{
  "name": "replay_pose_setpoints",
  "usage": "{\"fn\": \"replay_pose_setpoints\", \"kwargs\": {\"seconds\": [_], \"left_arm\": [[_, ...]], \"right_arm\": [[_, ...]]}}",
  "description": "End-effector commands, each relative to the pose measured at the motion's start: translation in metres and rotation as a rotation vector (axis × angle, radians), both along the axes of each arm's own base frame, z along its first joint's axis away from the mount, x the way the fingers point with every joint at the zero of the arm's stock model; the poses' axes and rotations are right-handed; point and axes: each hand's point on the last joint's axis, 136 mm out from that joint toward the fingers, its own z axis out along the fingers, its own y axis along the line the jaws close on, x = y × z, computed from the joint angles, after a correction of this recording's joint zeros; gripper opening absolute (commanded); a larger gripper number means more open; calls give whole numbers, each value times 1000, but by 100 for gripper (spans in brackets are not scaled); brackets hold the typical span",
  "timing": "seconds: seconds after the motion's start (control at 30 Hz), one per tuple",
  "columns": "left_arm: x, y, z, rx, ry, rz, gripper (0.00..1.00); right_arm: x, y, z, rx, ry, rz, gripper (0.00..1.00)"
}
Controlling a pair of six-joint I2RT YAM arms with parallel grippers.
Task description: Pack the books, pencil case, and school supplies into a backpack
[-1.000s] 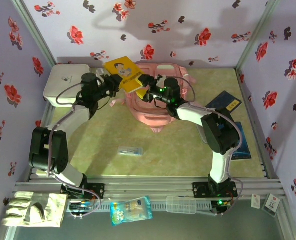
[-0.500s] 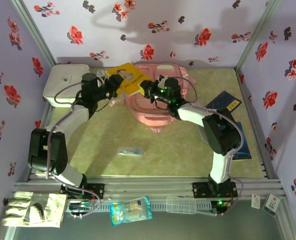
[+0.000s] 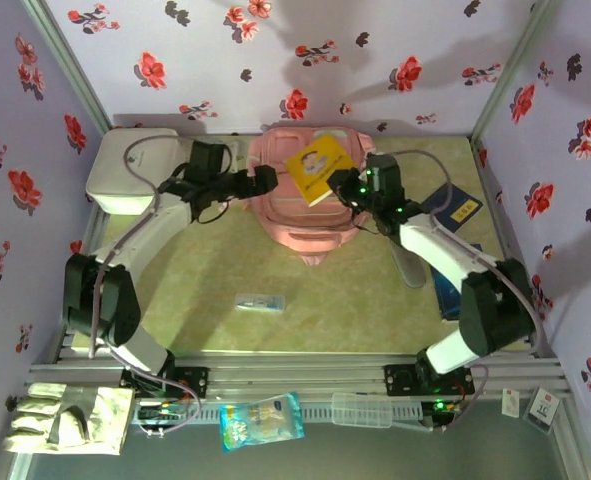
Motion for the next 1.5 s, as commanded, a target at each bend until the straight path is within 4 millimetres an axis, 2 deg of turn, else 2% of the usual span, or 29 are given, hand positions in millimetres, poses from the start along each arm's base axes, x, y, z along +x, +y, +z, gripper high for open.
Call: {"fn": "replay_pose_setpoints", "kwargs": {"seconds": [0.0,0.1,0.23,0.37,0.57,0.87,1.0,1.17,1.33,1.47], "left_arm": [[-9,-23,-22,212,-80,-222,100],[-10,-50,-28,288,-151,-363,100],[-9,-79,-44,383,-233,-522,100],[-10,-103,-66,434,-289,-692,100],[6,-115,-93,508,-278,-779,98],[11,-111,-147,599,-116,-827,93],[7,-99,-167,632,-30,-789,92],[-10,-76,-190,646,84,-727,88],[-31,-58,-192,615,140,-651,86],[-40,-53,-178,587,130,-614,86]], "right_arm": [[-5,-49,12,-195,-76,-109,0],[-10,-78,12,-245,-66,-183,0],[-17,-102,6,-271,-33,-243,0],[-21,-108,0,-262,-10,-257,0],[-26,-111,-9,-250,14,-265,0],[-24,-115,-41,-243,100,-272,0],[-17,-105,-61,-221,158,-218,0],[-9,-88,-81,-197,205,-134,0],[0,-73,-96,-168,232,-68,0],[7,-64,-99,-149,234,-34,0]]}}
